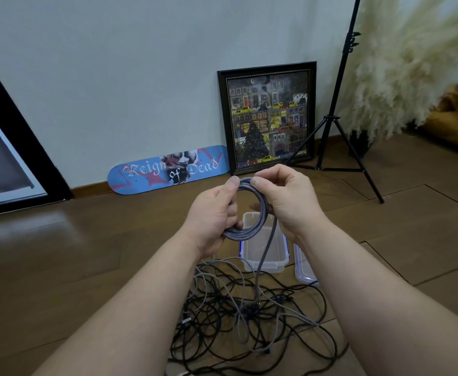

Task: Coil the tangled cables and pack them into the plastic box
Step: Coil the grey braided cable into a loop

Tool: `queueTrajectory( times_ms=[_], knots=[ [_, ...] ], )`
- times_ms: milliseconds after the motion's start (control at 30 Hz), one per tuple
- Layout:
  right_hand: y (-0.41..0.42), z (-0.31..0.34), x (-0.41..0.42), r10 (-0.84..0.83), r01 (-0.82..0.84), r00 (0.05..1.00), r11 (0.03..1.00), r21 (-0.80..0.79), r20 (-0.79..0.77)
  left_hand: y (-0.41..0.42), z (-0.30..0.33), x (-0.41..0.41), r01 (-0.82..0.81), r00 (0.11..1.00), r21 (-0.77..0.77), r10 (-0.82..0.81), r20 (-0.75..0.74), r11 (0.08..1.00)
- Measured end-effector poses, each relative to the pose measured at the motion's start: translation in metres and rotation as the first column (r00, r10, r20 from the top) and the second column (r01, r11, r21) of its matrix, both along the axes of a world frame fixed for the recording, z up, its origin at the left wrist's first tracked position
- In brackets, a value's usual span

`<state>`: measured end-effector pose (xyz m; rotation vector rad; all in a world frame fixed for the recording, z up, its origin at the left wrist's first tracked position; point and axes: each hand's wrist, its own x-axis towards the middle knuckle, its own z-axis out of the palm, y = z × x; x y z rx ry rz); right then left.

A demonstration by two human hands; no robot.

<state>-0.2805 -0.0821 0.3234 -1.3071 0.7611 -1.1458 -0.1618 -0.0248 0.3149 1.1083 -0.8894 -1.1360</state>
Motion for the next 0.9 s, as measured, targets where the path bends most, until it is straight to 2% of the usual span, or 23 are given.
queueTrajectory(
  times_ms=[67,133,200,267,367,467,633,733,800,900],
  knots=[
    [0.000,-0.003,0.002,0.021,-0.027,0.998,0.996,-0.082,-0.067,-0.003,0.001,-0.002,-0.082,0.995,-0.008,0.082,-0.052,0.997],
    [-0.002,-0.009,0.002,-0.013,-0.057,0.968,0.960,-0.273,-0.250,-0.006,0.003,-0.002,-0.167,0.982,-0.007,0.166,-0.094,0.986],
    [0.000,-0.013,-0.001,-0.039,-0.184,0.882,0.889,-0.420,-0.469,-0.007,0.003,0.001,-0.219,0.969,-0.001,0.217,-0.120,0.976],
    [0.002,-0.016,-0.005,-0.033,-0.318,0.779,0.840,-0.440,-0.626,-0.007,0.002,0.003,-0.241,0.962,0.014,0.241,-0.131,0.970],
    [0.005,-0.017,-0.005,-0.045,-0.390,0.676,0.825,-0.409,-0.736,-0.007,0.001,0.002,-0.229,0.964,0.026,0.230,-0.134,0.973],
    [0.004,-0.019,-0.004,-0.081,-0.353,0.691,0.829,-0.433,-0.718,-0.006,0.000,0.001,-0.208,0.967,0.027,0.209,-0.147,0.978],
    [0.007,-0.017,-0.004,-0.041,-0.347,0.736,0.835,-0.428,-0.676,-0.005,0.001,0.001,-0.235,0.960,0.028,0.236,-0.151,0.972],
    [0.005,-0.017,-0.001,-0.115,-0.297,0.754,0.818,-0.492,-0.646,-0.006,0.002,0.000,-0.259,0.958,0.000,0.257,-0.125,0.966],
    [0.004,-0.019,-0.001,-0.120,-0.271,0.776,0.823,-0.500,-0.619,-0.006,0.002,0.000,-0.232,0.966,-0.022,0.228,-0.123,0.972],
    [0.002,-0.018,-0.005,-0.102,-0.229,0.817,0.846,-0.482,-0.567,-0.005,0.003,0.003,-0.109,0.984,-0.039,0.102,-0.143,0.993]
  ],
)
